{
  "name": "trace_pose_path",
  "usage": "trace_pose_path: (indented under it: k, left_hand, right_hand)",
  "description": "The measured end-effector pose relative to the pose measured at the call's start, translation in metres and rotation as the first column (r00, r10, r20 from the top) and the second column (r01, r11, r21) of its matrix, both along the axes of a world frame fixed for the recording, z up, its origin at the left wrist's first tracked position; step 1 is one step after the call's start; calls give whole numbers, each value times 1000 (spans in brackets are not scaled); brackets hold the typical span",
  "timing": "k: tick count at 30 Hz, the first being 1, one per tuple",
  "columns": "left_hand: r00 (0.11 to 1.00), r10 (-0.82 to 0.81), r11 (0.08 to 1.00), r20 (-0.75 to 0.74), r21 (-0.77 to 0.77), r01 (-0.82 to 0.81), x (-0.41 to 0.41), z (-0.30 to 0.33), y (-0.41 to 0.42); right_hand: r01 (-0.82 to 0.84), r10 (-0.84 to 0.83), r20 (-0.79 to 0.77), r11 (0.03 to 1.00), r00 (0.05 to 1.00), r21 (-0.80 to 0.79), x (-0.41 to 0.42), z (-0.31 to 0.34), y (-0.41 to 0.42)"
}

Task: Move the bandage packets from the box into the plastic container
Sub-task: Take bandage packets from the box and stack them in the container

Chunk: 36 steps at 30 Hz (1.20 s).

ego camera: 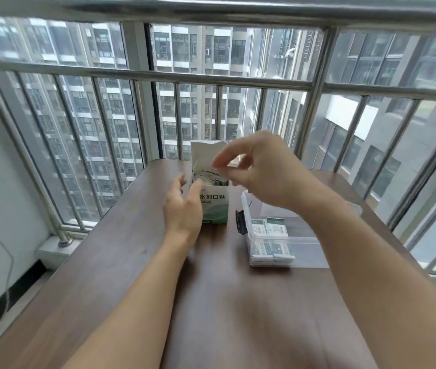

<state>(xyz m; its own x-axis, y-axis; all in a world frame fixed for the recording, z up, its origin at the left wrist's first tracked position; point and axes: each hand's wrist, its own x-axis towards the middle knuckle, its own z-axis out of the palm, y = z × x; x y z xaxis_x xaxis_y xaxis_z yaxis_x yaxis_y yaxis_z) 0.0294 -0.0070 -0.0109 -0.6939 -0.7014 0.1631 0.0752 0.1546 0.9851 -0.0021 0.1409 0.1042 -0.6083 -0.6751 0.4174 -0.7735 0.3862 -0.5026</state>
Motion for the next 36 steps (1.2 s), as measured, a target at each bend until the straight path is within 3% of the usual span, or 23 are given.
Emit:
trace_pose_path:
  k: [5,9,23,26,36]
  left_hand:
    - [1000,-23,1000,-16,-8,23,1,-1,1]
    - [999,-38,999,-18,-17,38,2,2,3]
    - [999,-33,998,-27,-58,31,-4,-4,2]
    - [999,-27,999,-33,-44,25,-5,-4,3]
    - [999,-29,999,-41,-43,27,-7,-7,1]
  right_hand:
    - [228,-143,-271,920,952,318,-17,-10,-59]
    - [311,-154,-343,827,927,469,-23,-3,-77]
    - [384,-159,-413,742,897,550,-37,8,-68]
    - [374,-136,-435,764,890,526,-41,3,-65]
    - [231,-146,-235,890,961,393,-54,-18,-68]
